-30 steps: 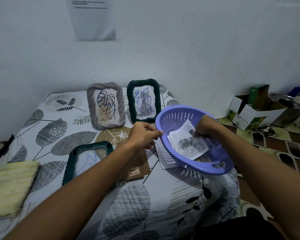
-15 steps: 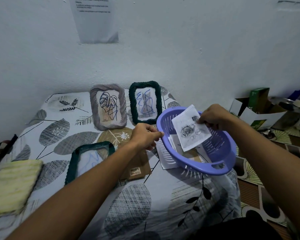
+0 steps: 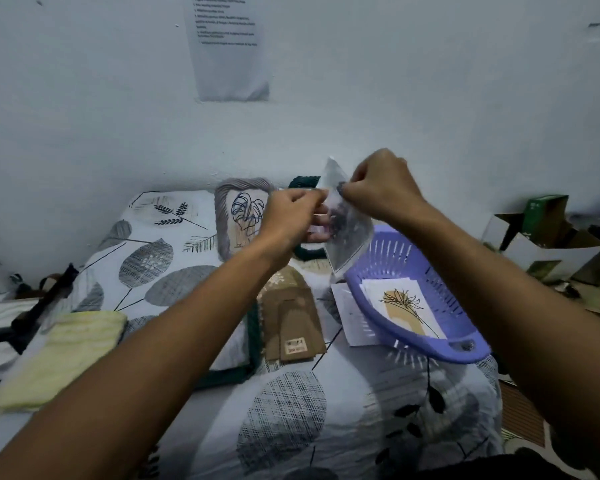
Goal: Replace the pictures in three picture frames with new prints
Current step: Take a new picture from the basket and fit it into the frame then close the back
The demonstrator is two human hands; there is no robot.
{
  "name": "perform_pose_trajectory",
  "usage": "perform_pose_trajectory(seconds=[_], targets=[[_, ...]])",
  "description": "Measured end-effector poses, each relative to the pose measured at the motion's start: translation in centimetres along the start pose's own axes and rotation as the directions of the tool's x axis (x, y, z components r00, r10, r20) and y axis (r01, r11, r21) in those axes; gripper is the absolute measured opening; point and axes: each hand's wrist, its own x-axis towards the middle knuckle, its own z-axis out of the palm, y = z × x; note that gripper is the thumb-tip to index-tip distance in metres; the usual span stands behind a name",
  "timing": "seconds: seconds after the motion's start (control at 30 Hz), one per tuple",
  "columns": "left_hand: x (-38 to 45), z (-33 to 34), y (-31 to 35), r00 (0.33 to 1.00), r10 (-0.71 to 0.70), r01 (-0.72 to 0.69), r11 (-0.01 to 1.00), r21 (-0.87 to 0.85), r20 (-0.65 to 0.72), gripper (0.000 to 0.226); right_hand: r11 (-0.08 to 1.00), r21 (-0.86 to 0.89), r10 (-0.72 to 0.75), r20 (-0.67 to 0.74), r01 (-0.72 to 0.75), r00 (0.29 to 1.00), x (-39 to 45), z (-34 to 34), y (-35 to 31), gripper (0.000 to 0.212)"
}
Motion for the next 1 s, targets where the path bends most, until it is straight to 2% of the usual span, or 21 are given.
perform_pose_trajectory(seconds=[0.13, 0.23, 0.33, 0.43, 0.57, 0.63, 0.67, 0.73, 0.77, 0.8, 0.93, 1.0], targets=[[-0.5, -2.6, 0.7, 0.982, -0.188, 0.182, 0.962, -0.205, -0.011, 0.023, 0.961, -0.189, -0.209, -0.005, 0.205, 0.978, -2.5, 4.2, -4.3, 0.022], [-0.6, -5.4, -0.2, 0.956, -0.264, 0.226, 0.941, -0.25, -0.13, 0.019, 0.896, -0.287, -0.349, 0.019, 0.339, 0.937, -4.8, 7.3, -6.4, 0.024], [-0.7, -8.5, -1.5, 0.92, -0.307, 0.249, 0.938, -0.239, -0.244, 0.005, 0.867, -0.275, -0.414, 0.063, 0.415, 0.908, -6.8, 9.9, -7.6, 0.032], [-1.0, -11.6, -2.9, 0.889, -0.333, 0.28, 0.938, -0.203, -0.313, 0.016, 0.888, -0.182, -0.414, 0.078, 0.421, 0.907, -7.8, 11.6, -8.4, 0.039], [-1.8, -14.9, -4.0, 0.885, -0.374, 0.341, 0.926, -0.162, -0.277, 0.015, 0.969, 0.026, -0.247, 0.059, 0.246, 0.967, -7.1, 12.7, -7.4, 0.038], [-2.1, -16.5, -4.7, 0.891, -0.382, 0.356, 0.923, -0.146, -0.244, 0.017, 0.984, 0.144, -0.122, 0.134, 0.103, 0.983, -6.8, 13.4, -6.5, 0.04], [-2.2, -17.2, -5.1, 0.892, -0.386, 0.362, 0.921, -0.141, -0.234, 0.02, 0.968, 0.251, -0.05, 0.221, -0.007, 0.974, -6.8, 13.7, -6.1, 0.037], [-2.2, -18.4, -6.0, 0.886, -0.4, 0.383, 0.916, -0.119, -0.234, 0.022, 0.816, 0.492, 0.056, 0.453, -0.302, 0.89, -7.2, 13.9, -5.7, 0.012], [-2.3, -18.8, -6.5, 0.881, -0.411, 0.397, 0.912, -0.106, -0.235, 0.021, 0.72, 0.539, 0.092, 0.55, -0.437, 0.83, -7.4, 14.0, -5.5, 0.005], [-2.3, -19.0, -6.9, 0.879, -0.419, 0.408, 0.908, -0.097, -0.227, 0.018, 0.667, 0.537, 0.118, 0.609, -0.517, 0.785, -7.5, 14.3, -5.2, 0.008], [-2.3, -19.1, -8.3, 0.876, -0.442, 0.44, 0.896, -0.052, -0.195, 0.01, 0.633, 0.473, 0.235, 0.636, -0.612, 0.735, -7.8, 16.0, -4.1, 0.002], [-2.2, -18.8, -8.8, 0.876, -0.453, 0.452, 0.891, -0.048, -0.165, 0.011, 0.572, 0.467, 0.242, 0.69, -0.675, 0.682, -8.0, 16.4, -3.7, 0.01]])
